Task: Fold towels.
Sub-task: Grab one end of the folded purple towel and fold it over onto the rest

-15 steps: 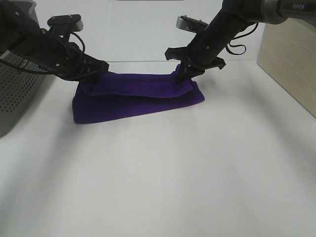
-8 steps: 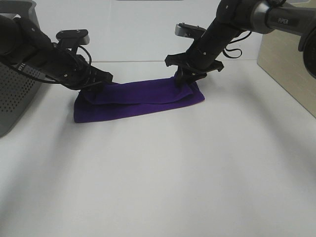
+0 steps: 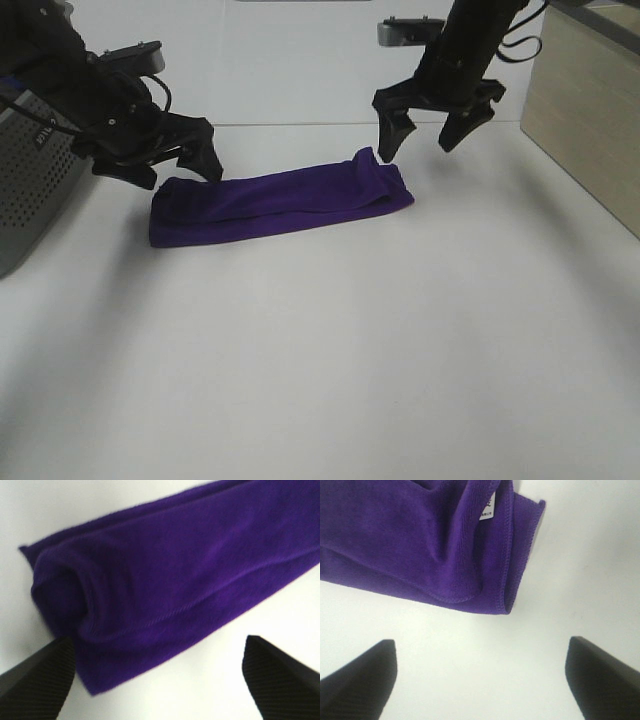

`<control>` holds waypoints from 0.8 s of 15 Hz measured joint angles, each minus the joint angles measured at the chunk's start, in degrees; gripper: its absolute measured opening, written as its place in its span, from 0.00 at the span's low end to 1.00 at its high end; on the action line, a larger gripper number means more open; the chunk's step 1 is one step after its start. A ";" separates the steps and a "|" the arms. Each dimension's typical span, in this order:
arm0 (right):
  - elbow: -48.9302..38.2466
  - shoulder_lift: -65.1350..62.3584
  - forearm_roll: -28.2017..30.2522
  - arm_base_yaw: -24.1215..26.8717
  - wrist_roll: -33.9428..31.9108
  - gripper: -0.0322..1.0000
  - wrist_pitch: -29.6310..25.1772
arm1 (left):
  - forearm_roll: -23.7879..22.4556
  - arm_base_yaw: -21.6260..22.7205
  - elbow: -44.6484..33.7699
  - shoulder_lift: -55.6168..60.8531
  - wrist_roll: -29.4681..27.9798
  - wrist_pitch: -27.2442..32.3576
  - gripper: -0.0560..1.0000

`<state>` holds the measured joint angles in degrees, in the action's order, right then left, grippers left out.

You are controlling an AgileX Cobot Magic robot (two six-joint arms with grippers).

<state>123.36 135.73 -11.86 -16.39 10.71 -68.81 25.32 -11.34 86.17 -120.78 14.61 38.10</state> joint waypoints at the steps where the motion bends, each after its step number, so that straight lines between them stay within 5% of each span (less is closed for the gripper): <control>1: 0.00 -1.89 0.00 0.00 -0.11 0.89 -0.34 | -5.21 0.17 1.95 0.00 -4.18 6.47 0.84; 4: 0.00 -5.61 0.06 0.00 -1.49 0.89 -0.52 | -12.26 0.29 5.44 0.00 -9.11 17.59 0.84; 12: -8.54 -17.07 2.06 0.00 -4.93 0.89 -0.92 | -17.82 0.29 5.56 0.00 -9.85 21.31 0.84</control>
<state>114.82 118.66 -9.80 -16.39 5.79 -69.73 7.51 -11.06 91.73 -120.78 4.76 59.42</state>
